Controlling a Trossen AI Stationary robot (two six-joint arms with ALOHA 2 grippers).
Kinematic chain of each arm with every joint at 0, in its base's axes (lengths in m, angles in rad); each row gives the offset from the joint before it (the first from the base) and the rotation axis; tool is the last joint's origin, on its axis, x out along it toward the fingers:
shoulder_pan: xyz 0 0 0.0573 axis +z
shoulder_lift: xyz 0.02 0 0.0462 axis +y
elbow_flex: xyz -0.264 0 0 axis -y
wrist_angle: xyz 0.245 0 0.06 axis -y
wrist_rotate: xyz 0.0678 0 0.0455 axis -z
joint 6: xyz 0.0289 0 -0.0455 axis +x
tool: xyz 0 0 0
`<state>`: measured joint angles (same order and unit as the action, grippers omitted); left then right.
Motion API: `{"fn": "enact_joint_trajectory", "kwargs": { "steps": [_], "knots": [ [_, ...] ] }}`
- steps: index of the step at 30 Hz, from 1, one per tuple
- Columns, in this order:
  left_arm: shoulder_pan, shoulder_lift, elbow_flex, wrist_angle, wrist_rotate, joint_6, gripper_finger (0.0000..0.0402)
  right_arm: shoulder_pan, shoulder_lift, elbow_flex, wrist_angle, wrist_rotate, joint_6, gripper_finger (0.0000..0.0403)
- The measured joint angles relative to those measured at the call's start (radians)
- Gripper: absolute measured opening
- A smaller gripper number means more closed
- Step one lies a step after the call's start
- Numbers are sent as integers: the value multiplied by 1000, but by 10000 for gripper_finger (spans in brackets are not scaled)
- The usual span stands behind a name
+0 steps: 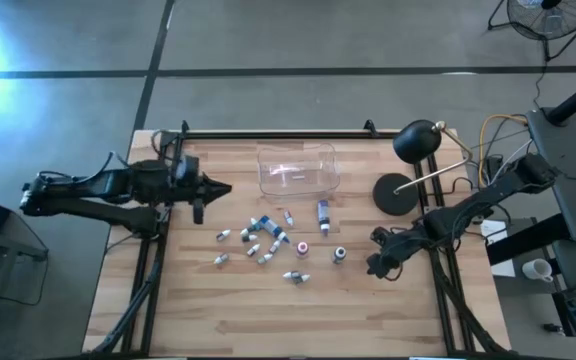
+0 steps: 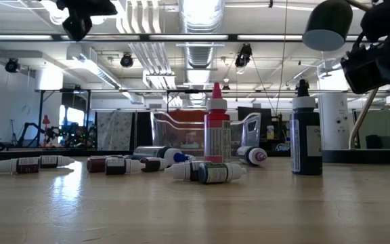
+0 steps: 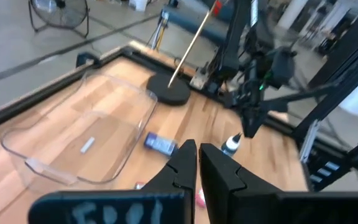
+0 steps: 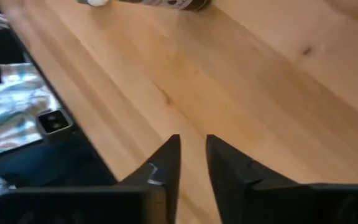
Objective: Pick & Place food coloring
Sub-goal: Put the large black food coloring bottle into the transparent bin
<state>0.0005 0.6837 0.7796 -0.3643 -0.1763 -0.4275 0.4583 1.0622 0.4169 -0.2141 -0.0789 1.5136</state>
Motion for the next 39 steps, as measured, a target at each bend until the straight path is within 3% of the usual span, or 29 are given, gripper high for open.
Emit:
{"fn": "enact_joint_trajectory", "kwargs": {
  "steps": [9,21,35,39],
  "knots": [
    [0,37,-1,20,-35,-96,0,0,109,73,-26,33,-308,180],
    [0,51,0,65,-77,-207,0,-3,155,191,-228,276,-819,179],
    [0,56,0,65,-77,-205,0,-14,156,216,-209,371,-945,260],
    [0,56,0,65,-77,-189,0,-14,156,216,-133,370,-1038,283]
  ]
}}
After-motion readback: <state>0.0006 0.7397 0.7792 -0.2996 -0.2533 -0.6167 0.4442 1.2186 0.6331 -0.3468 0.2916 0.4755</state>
